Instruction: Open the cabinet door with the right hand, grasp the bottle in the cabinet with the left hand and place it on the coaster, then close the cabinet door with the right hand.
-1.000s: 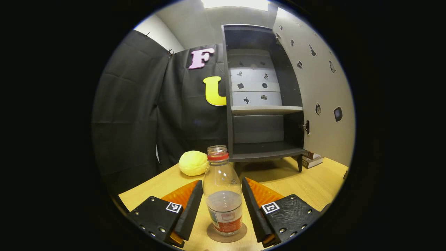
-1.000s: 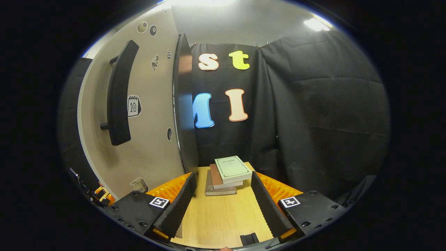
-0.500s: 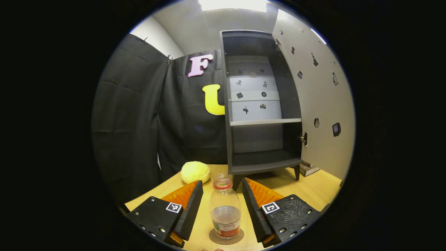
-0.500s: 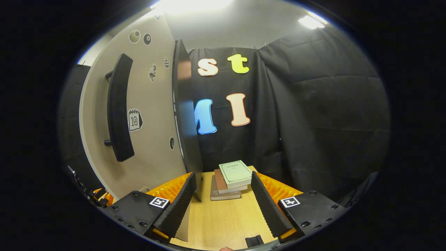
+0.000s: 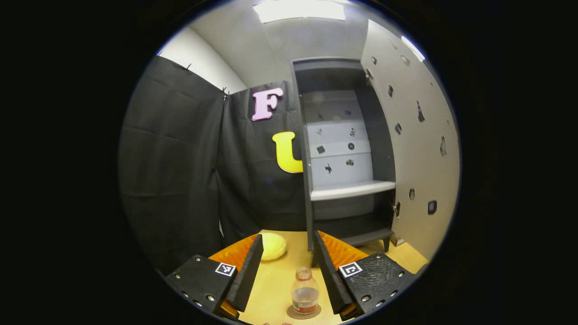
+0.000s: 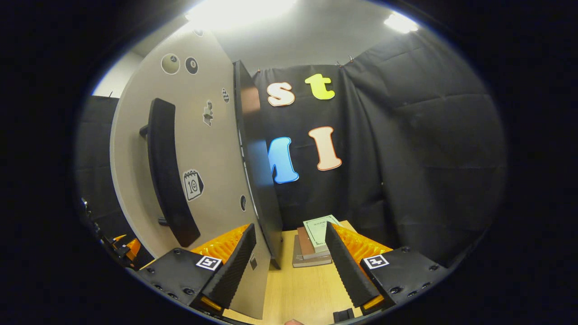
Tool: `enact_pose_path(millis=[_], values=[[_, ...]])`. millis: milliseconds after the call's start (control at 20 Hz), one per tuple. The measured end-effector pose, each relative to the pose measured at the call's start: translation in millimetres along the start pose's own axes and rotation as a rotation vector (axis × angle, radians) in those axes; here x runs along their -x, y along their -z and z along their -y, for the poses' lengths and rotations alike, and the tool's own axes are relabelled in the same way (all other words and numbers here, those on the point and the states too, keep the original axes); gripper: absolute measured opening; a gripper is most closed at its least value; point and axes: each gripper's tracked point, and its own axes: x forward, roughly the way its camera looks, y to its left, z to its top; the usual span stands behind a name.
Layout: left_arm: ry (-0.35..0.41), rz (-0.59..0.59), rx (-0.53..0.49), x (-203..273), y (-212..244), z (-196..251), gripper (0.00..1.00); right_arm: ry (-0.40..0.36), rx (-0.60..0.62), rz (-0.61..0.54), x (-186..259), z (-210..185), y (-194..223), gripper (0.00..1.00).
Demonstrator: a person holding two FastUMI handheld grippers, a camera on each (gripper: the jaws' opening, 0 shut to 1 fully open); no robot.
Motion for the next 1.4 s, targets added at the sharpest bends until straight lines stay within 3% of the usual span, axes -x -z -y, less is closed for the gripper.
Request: enact_pose_path(millis=[100, 250, 500, 1050, 1400], values=[[-0.005, 0.006, -0.008, -3.9, -16.8, -9.2, 0.65, -0.022, 0.004, -0.001, -2.0, -11.0, -5.2, 0.98], [-0.002, 0.017, -0.013, -12.8, -35.1, -23.0, 0.65, 0.011, 0.052, -0.005, -3.7, -9.7, -9.5, 0.97], [0.022, 0.046, -0.017, -29.1, -51.2, -43.4, 0.65, 0.021, 0.022, -0.026, -3.9, -20.1, -3.2, 0.96], [0.048, 0.039, 0.016, -56.3, -38.8, -83.5, 0.65, -0.047, 0.149, -0.041, -8.1, -97.8, -1.3, 0.96], [0.039, 0.012, 0.010, -57.4, -23.2, -112.5, 0.65, -0.092, 0.132, -0.053, -22.7, -136.7, 3.0, 0.96]])
